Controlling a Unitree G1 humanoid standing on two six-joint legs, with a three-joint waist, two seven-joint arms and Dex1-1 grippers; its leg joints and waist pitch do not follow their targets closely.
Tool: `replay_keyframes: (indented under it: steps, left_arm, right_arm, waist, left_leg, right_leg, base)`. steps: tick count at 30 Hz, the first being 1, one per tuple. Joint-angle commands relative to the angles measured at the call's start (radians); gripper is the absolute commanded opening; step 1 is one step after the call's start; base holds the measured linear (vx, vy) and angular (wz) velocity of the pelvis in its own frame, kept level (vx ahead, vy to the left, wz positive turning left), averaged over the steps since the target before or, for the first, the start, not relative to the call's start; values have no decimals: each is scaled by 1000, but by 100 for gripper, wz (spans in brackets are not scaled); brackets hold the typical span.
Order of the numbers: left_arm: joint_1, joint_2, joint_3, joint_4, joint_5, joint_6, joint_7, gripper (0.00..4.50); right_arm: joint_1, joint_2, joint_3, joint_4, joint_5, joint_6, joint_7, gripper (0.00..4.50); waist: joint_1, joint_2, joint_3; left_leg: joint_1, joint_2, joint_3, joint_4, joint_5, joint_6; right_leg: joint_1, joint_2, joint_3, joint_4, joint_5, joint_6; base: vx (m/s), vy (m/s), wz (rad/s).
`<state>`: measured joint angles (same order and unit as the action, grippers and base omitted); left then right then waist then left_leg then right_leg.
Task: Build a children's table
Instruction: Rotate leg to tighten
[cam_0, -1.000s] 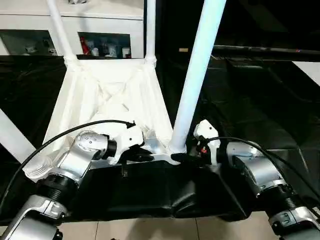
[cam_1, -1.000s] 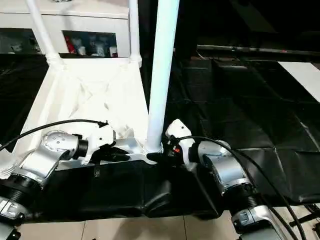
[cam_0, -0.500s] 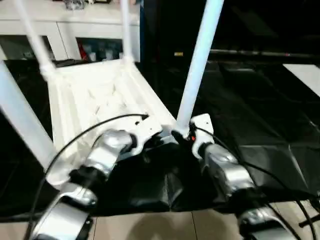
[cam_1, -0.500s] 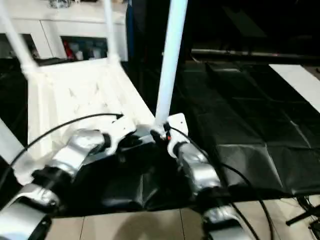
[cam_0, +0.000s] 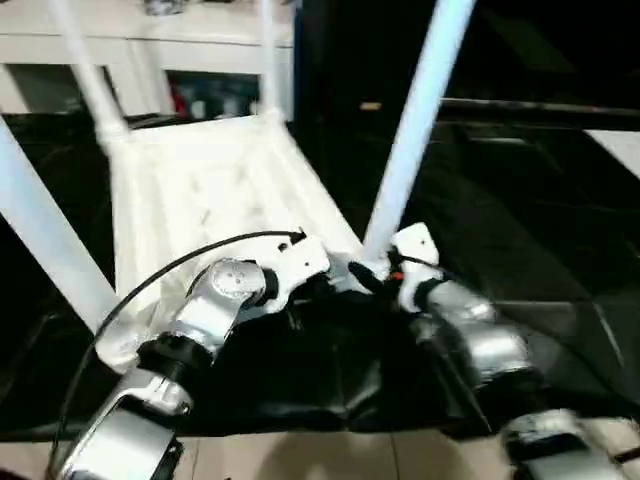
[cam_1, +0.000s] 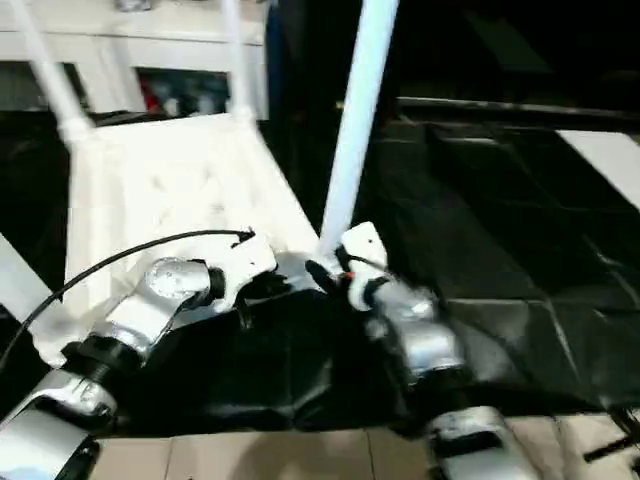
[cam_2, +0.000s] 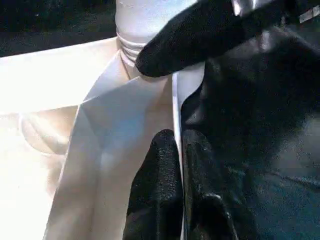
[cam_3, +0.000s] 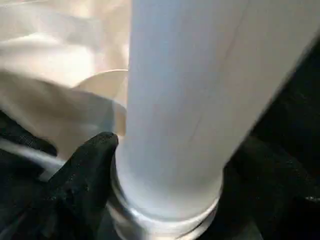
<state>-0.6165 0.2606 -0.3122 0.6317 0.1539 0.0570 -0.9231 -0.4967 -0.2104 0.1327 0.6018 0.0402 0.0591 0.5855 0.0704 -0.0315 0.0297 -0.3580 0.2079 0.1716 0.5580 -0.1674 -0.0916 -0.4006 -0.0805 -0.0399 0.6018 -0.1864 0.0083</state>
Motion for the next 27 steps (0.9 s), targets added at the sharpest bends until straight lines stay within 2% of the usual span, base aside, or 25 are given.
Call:
replay_keyframes:
  steps: [1, 3, 5, 7, 8, 10, 12, 13, 14, 15, 19, 21, 27]
  left_arm:
    - [63, 23, -40, -11, -37, -27, -125, 0]
    - [76, 44, -46, -41, -50, -23, -172, 0]
    - [89, 68, -52, -75, -66, -18, -220, 0]
    - [100, 87, -56, -104, -84, -9, -265, 0]
    - [103, 93, -58, -114, -89, 0, -279, 0]
    - [113, 107, -60, -137, -95, 7, -302, 0]
    - [123, 117, -57, -157, -99, 18, -316, 0]
    - [124, 119, -56, -160, -97, 19, -315, 0]
    - [126, 121, -54, -164, -98, 22, -315, 0]
    - [127, 123, -54, -164, -98, 22, -315, 0]
    - [130, 131, -54, -173, -102, 27, -311, 0]
    - [129, 131, -53, -173, -102, 28, -309, 0]
    - [123, 127, -50, -168, -97, 31, -300, 0]
  right_arm:
    - [21, -71, 18, -78, 32, 14, 165, 372]
    - [35, -108, 44, -114, 49, 21, 261, 372]
    - [43, -136, 68, -136, 56, 21, 329, 372]
    - [39, -144, 77, -135, 55, 11, 356, 372]
    - [36, -144, 77, -131, 54, 8, 356, 372]
    - [26, -143, 83, -124, 52, 5, 366, 372]
    - [20, -145, 94, -126, 54, 17, 395, 372]
    - [19, -146, 98, -125, 51, 17, 399, 372]
    - [18, -145, 99, -126, 49, 20, 404, 356]
    - [18, -144, 100, -126, 51, 25, 411, 346]
    - [17, -147, 103, -129, 52, 30, 428, 320]
    - [17, -147, 103, -127, 53, 30, 429, 293]
    - [20, -141, 92, -123, 53, 33, 424, 274]
  waist:
    - [2, -7, -49]
    - [7, -7, -49]
    - [12, -6, -52]
    - [13, -5, -48]
    - [11, -1, -47]
    - [8, -6, -45]
    - [7, -5, -46]
    - [7, -5, -47]
    - [5, -10, -47]
    - [4, -8, -47]
    - [3, -8, -49]
    - [1, -9, -48]
    - [-3, -6, -49]
  left_leg:
    - [-1, 15, 7, -55, -229, 52]
    - [-2, 16, 9, -51, -188, 77]
    - [0, 16, 9, -49, -175, 83]
    - [0, 19, 10, -52, -189, 79]
    - [2, 19, 10, -54, -212, 67]
    - [2, 20, 9, -57, -240, 45]
    - [3, 19, 8, -57, -243, 36]
    - [3, 19, 8, -57, -239, 36]
    - [1, 18, 8, -56, -229, 38]
    - [1, 18, 8, -56, -221, 41]
    - [0, 17, 9, -53, -196, 49]
    - [1, 16, 10, -52, -197, 50]
    - [0, 16, 9, -52, -195, 50]
  right_leg:
    - [44, -43, 32, -70, -157, -188]
    - [47, -41, 31, -61, -71, -212]
    - [48, -41, 30, -57, -52, -224]
    - [45, -43, 29, -59, -76, -229]
    - [43, -42, 30, -63, -112, -226]
    - [42, -43, 30, -66, -160, -217]
    - [42, -43, 31, -66, -172, -209]
    - [43, -44, 31, -65, -166, -209]
    - [44, -42, 31, -64, -153, -209]
    - [44, -43, 31, -63, -144, -211]
    - [45, -42, 30, -60, -109, -219]
    - [46, -42, 30, -60, -115, -220]
    - [46, -41, 30, -60, -116, -221]
  base:
    - [0, 0, 0]
    - [0, 0, 0]
    - [0, 0, 0]
    - [0, 0, 0]
    - [0, 0, 0]
    - [0, 0, 0]
    - [0, 0, 0]
    - [0, 0, 0]
    - [0, 0, 0]
    - [0, 0, 0]
    - [0, 0, 0]
    - [0, 0, 0]
    - [0, 0, 0]
